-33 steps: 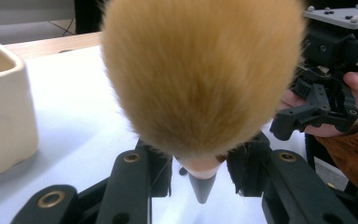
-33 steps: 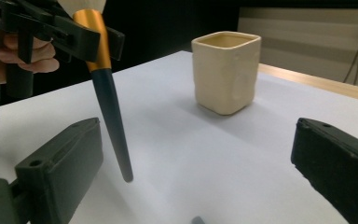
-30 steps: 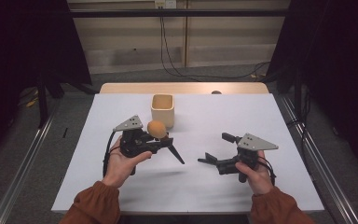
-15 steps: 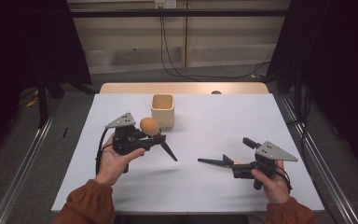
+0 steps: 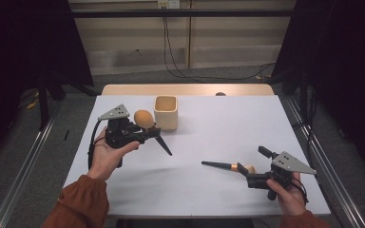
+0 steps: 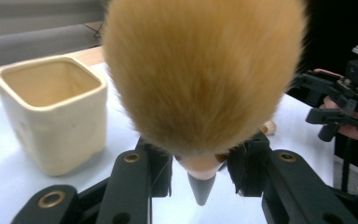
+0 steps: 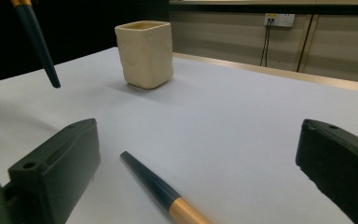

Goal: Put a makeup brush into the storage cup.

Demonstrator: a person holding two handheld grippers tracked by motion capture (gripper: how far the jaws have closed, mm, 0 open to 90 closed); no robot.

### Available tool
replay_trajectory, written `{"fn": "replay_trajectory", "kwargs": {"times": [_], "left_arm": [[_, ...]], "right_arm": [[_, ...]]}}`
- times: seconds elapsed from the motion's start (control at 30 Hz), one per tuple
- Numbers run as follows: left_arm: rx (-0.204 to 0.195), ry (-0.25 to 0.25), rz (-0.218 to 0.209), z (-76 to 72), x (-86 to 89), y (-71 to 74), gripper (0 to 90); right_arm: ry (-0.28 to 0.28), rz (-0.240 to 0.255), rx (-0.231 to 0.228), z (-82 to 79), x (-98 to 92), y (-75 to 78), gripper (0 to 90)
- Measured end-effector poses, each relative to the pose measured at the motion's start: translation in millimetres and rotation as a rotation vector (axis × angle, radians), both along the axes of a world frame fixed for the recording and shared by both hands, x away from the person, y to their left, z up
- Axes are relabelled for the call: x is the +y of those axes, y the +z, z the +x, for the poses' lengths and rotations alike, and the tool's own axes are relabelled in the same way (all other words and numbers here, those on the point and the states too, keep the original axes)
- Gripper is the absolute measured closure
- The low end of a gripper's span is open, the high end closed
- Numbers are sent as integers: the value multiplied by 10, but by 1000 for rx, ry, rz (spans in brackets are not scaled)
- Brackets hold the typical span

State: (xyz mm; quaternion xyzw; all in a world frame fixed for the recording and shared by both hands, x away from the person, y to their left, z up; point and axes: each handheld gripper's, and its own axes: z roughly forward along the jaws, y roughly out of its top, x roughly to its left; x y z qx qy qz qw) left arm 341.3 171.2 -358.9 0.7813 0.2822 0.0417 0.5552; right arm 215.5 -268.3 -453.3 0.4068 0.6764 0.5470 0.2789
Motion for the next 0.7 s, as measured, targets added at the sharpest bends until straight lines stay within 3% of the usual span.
{"fn": "replay_trajectory", "kwargs": {"times": [0.5, 0.7], "left_arm": [[-21, 20, 27, 244, -6, 245, 644], [-13, 47, 24, 383, -12, 255, 644]], "right_arm": [[-36, 35, 6, -72, -79, -20, 0], [-43, 28, -3, -83, -97, -17, 0]]}}
